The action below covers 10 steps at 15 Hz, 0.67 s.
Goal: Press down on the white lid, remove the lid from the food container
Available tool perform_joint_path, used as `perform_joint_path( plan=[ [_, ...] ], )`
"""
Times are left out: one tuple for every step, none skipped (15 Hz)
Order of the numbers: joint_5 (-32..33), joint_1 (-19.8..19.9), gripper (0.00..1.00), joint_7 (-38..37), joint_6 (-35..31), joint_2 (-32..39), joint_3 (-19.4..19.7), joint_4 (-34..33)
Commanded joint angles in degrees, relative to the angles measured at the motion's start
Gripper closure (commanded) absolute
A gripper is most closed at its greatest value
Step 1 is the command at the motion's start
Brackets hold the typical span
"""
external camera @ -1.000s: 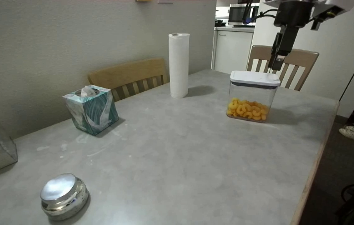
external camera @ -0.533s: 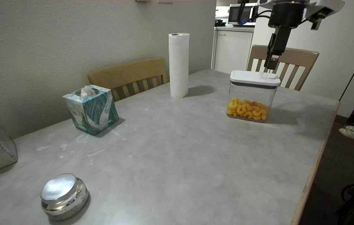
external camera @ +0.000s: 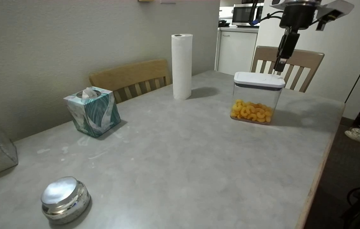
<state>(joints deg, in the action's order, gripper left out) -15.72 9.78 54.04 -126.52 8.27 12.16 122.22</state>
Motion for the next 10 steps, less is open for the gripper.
perform_joint_path(
  plan=[
    [-0.67,2.24,0.69,3.38,-0.49,2.56,-1.71,-3.46],
    [-0.79,2.32,0.75,3.96,-0.46,2.97,-1.92,-4.24],
    [-1.10,2.42,0.84,4.47,-0.41,3.50,-2.22,-5.07],
    [-1.20,2.46,0.88,4.80,-0.33,4.06,-2.57,-5.90],
    [-1.21,2.51,0.98,4.99,-0.32,4.73,-2.96,-6.72],
    [-0.99,2.57,0.98,4.82,-0.29,5.35,-3.30,-7.49],
    [-0.79,2.62,1.00,4.63,-0.48,6.19,-3.60,-8.12],
    [-0.50,2.72,1.00,4.16,-0.64,6.99,-3.80,-8.68],
    [-0.56,2.91,1.00,3.96,-0.67,7.93,-4.04,-9.29],
    [-0.50,3.08,1.00,3.67,-0.60,8.90,-4.21,-9.76]
  ],
)
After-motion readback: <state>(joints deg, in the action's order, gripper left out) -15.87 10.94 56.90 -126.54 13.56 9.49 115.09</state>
